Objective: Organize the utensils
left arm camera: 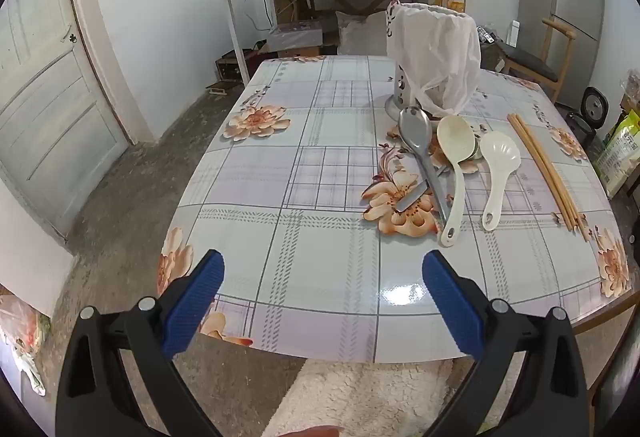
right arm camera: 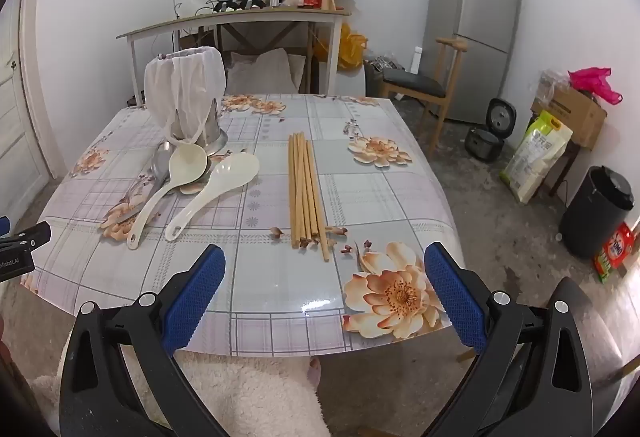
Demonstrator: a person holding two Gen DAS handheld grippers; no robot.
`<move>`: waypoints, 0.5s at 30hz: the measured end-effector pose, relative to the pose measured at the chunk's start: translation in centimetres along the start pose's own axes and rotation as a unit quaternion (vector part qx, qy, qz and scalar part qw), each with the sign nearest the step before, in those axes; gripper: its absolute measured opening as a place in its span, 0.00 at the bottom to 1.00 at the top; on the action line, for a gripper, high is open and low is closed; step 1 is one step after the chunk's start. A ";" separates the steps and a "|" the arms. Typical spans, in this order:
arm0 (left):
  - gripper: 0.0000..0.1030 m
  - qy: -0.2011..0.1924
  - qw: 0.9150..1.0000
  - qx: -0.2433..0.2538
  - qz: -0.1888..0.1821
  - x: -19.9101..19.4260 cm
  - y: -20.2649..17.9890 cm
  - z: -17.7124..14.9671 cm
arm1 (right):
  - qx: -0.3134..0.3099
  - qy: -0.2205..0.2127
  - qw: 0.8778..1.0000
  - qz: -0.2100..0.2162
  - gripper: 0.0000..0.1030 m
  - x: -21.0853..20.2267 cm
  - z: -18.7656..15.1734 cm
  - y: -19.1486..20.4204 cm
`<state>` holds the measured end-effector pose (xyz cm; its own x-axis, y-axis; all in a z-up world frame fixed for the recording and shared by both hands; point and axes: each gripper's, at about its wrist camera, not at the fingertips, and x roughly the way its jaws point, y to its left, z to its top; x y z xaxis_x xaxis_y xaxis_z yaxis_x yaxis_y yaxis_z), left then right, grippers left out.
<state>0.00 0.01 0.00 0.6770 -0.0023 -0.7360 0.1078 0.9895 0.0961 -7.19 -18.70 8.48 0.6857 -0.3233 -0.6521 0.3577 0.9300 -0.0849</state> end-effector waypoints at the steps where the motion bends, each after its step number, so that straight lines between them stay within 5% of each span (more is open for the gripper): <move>1: 0.94 0.001 1.000 0.000 -0.001 0.0 0.0 0.0 | -0.002 0.001 1.000 -0.002 0.92 0.0 0.0 0.0; 15: 0.94 0.003 1.000 -0.001 -0.002 0.0 0.0 0.0 | -0.002 -0.001 1.000 -0.002 0.92 0.2 0.1 0.1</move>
<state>0.01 0.03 0.00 0.6719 -0.0057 -0.7406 0.1092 0.9898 0.0914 -6.99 -18.64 8.41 0.6861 -0.3271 -0.6498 0.3576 0.9295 -0.0904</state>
